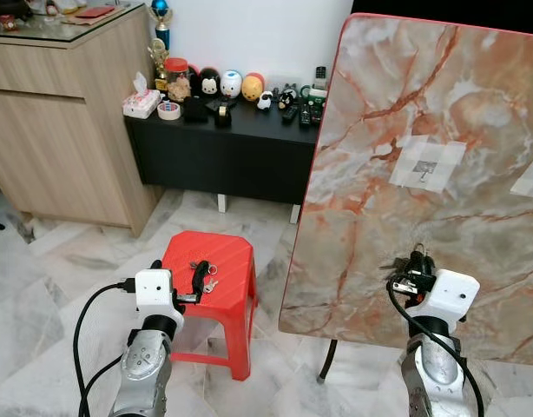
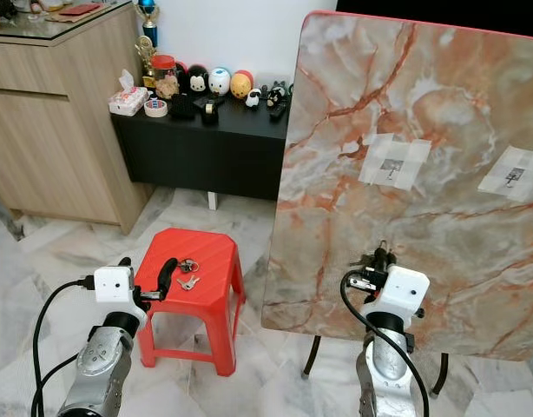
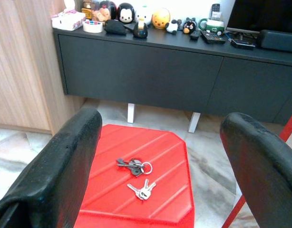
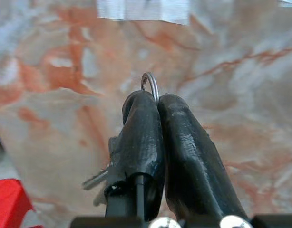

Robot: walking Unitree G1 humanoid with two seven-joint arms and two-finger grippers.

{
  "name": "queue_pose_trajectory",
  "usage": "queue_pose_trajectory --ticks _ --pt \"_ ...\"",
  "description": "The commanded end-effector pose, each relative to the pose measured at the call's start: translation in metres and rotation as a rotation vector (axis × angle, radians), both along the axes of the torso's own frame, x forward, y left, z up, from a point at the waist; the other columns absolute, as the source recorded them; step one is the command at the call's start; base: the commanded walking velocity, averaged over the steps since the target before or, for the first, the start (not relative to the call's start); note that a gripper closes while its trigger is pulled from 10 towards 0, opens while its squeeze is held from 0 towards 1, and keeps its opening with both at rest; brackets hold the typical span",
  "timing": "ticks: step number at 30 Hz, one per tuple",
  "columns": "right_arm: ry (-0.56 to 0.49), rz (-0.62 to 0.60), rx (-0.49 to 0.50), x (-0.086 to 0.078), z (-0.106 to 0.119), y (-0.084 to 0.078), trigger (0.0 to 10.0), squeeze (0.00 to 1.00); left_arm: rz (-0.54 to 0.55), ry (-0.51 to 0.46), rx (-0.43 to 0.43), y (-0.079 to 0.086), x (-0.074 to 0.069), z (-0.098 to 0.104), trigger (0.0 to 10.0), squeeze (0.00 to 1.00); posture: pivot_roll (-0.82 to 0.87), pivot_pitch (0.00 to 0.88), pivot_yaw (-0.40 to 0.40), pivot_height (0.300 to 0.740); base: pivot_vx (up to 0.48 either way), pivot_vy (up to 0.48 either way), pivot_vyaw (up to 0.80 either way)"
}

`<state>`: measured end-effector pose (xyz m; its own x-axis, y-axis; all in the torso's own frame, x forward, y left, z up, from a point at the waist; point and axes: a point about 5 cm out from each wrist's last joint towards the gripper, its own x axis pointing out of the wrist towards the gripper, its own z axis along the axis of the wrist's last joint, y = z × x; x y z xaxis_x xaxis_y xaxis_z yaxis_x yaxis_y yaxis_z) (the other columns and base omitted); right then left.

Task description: Hang keys on a hook

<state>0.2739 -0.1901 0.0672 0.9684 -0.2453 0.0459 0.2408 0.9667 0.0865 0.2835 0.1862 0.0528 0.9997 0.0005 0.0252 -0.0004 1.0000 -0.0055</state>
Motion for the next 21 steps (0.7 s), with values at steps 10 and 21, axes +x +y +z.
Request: queue_pose_trajectory --ticks 10,21 --pt "0.015 0.01 0.023 -0.0033 -0.0029 -0.002 10.0 0.0 -0.016 -0.01 -0.012 -0.0052 0.0015 0.0031 10.0 0.0 -0.05 0.0 -0.108 0.74 0.0 0.0 0.0" --pt "0.015 0.011 0.033 0.0 -0.0024 0.0 10.0 0.0 -0.027 -0.014 -0.012 -0.0078 0.0026 0.0042 10.0 0.0 -0.05 0.0 -0.108 0.74 0.238 0.0 0.0"
